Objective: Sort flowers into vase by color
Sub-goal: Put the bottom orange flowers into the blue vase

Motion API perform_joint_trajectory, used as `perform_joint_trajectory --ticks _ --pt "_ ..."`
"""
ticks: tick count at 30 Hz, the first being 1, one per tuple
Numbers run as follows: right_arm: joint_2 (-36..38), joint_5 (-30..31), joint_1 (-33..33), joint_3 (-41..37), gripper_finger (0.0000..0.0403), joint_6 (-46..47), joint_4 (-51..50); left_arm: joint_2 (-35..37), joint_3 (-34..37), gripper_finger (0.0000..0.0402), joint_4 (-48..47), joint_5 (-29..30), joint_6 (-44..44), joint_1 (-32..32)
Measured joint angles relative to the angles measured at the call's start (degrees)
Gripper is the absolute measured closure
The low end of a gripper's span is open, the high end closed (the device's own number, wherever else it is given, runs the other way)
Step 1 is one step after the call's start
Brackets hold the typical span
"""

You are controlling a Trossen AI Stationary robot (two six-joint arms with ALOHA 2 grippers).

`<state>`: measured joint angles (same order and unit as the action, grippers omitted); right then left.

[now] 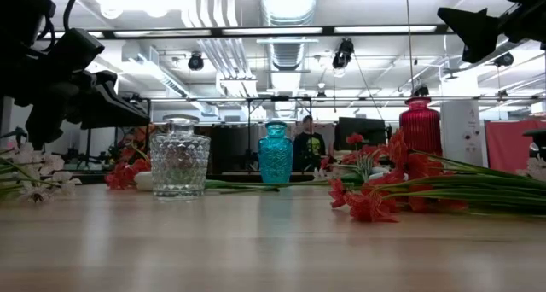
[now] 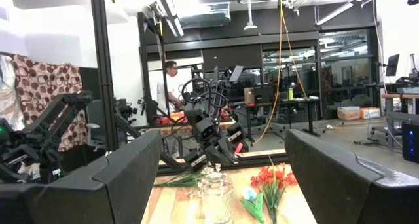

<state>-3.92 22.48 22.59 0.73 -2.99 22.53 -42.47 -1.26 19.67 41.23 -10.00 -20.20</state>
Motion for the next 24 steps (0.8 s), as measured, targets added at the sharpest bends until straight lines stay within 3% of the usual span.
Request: perform_joint_trajectory --ticks 4,8,10,19,24 --pt "0.0 0.0 0.0 0.0 0.0085 0.0 0.0 0.0 0.0 0.0402 0.5 0.1 0.5 0.0" --pt "0.0 0.0 0.0 0.0 0.0085 2.4 0.9 0.0 0.0 0.0402 11.3 -7.6 23.0 0.0" --pt "0.0 0.0 0.0 0.0 0.0085 4.6 0.7 0.0 -0.1 0.0402 17.8 -7.7 28.2 0.1" --pt "0.0 0.1 0.0 1.5 0.0085 9.4 1.8 0.0 -0.1 0.0402 43.6 -14.8 24.1 -0.1" --pt "-2.4 6.7 0.0 3.4 0.0085 9.4 1.7 0.1 -0.1 0.0402 46.0 -14.8 22.3 0.0"
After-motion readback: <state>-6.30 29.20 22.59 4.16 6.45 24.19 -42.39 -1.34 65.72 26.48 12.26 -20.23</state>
